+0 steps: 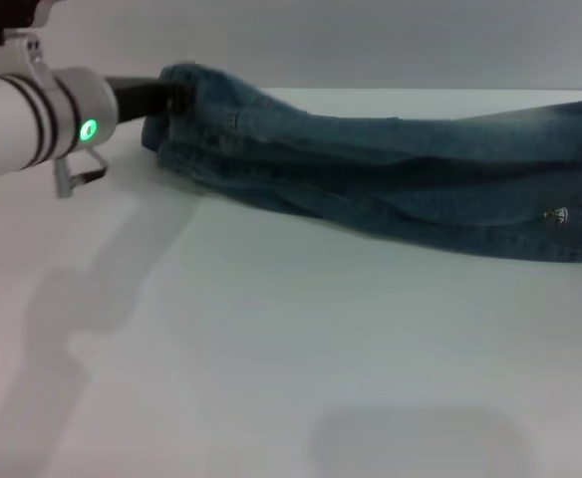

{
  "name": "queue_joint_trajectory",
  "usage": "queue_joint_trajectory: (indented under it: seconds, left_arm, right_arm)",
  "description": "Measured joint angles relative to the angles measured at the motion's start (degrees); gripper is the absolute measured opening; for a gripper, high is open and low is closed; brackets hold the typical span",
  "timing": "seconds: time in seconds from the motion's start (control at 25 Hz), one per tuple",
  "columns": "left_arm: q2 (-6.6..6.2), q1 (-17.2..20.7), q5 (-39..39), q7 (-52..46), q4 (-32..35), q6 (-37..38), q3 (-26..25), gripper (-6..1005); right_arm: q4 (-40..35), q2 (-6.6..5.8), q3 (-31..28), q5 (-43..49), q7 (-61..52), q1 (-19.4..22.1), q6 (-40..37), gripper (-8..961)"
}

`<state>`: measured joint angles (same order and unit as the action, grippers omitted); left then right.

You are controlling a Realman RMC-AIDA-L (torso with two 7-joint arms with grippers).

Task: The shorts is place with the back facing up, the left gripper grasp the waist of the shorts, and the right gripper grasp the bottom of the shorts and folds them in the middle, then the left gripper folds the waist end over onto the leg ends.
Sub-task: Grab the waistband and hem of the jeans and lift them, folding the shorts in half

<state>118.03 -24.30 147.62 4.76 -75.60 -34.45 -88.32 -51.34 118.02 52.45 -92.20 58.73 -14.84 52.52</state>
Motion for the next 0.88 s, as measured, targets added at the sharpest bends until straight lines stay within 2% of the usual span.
queue_joint_trajectory:
  seconds: [0.08,0.12,0.16,0.2,0.32,0.44,0.6,0.64,0.88]
  left_arm:
    - [-0.05,-2.5,-2.8,1.7,4.8,4.8,0.2,139]
    - [-0.05,-2.5,-2.8,1.7,4.8,4.8,0.2,139]
    - [0.0,-5.2,-3.6,3.5,9.4,7.3,0.2,139]
    - [0.01,-5.9,-3.7,3.7,10.5,7.7,0.2,139]
    - [0.05,-8.0,-3.8,4.2,14.3,9.1,0.2,185]
    - [0.04,-8.1,-3.8,4.3,14.9,9.5,0.2,231]
    - [-0.18,-6.2,-3.5,4.7,12.5,7.9,0.1,409]
    - [-0.25,-3.8,-3.3,6.1,9.5,6.5,-0.4,453]
    - [-0.23,1.7,-3.3,7.4,2.7,5.9,-0.9,694]
  right_arm:
    - [3.6,-0.72,-1.9,-0.3,2.7,-2.0,1.3,102]
    - [4.7,-0.88,-2.7,-0.3,3.9,-2.6,1.9,104]
    - [5.6,-0.96,-3.6,-0.3,5.0,-3.1,2.3,105]
    - [6.0,-0.91,-4.5,-0.3,5.6,-3.3,2.5,106]
    - [6.2,-0.62,-6.8,-0.3,6.6,-3.5,4.3,247]
    - [6.1,-0.52,-8.7,-0.4,6.8,-3.1,7.9,361]
    - [6.4,-0.04,-10.0,-0.4,7.4,-2.3,13.3,441]
    - [6.4,0.15,-10.0,-0.4,7.5,-2.1,14.3,461]
    - [8.3,0.55,-10.8,-0.8,8.1,-1.6,19.2,560]
